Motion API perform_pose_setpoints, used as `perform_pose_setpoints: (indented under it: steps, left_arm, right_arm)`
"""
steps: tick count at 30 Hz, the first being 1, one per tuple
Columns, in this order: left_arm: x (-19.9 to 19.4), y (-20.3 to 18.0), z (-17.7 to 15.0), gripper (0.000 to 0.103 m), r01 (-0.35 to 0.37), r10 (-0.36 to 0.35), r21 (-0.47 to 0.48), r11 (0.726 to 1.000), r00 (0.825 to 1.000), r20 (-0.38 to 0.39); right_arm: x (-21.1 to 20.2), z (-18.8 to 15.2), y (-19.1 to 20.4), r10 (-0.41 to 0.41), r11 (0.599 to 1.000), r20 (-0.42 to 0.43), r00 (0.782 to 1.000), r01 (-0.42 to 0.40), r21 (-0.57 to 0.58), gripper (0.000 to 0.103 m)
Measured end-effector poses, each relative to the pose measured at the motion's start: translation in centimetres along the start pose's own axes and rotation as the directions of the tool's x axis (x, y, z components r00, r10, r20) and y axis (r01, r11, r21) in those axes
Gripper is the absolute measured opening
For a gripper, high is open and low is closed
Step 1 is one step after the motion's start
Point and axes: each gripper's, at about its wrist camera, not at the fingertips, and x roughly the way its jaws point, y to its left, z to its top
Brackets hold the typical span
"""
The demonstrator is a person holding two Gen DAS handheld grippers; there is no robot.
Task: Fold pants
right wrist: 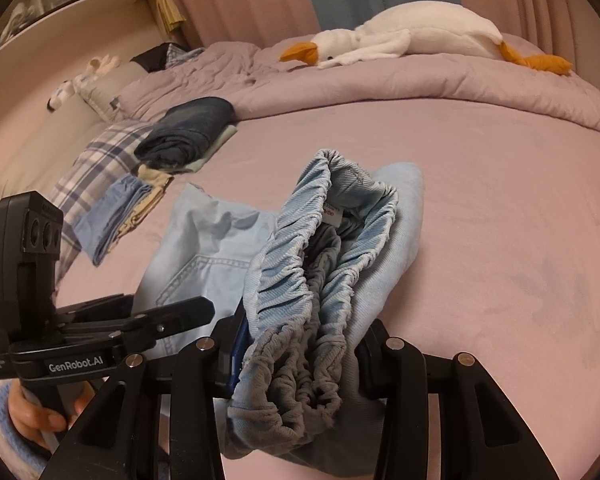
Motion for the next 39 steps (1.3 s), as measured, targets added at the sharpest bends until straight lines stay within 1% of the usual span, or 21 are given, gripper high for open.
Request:
perform_pose_setpoints:
  steps: [13,26,39]
  left_arm:
    - [-0.5,1.6,-0.2,0.057,-0.009,0.009,-0.039,0.999,1.0,0.009]
    - [-0.5,2.4,0.1,0.057,-0.016,0.018,-0.065,0.998,1.0,0.02]
    - [0.3,3.4,1.6,0.057,-0.027,0.028,-0.07,0.997,0.999,0.019]
  right_arm:
    - [1.0,0.5,1.4,0.016,0.999,-0.022,1.0,-0.017,-0.042,0.044]
    - [2.0,1.2,1.9,0.017,0.999,-0.037,0.999,-0.018,-0.046,0.044]
    - [3.4,2.0,2.1,0.021,0.999,-0.037,0.999,-0.022,-0.037,0.044]
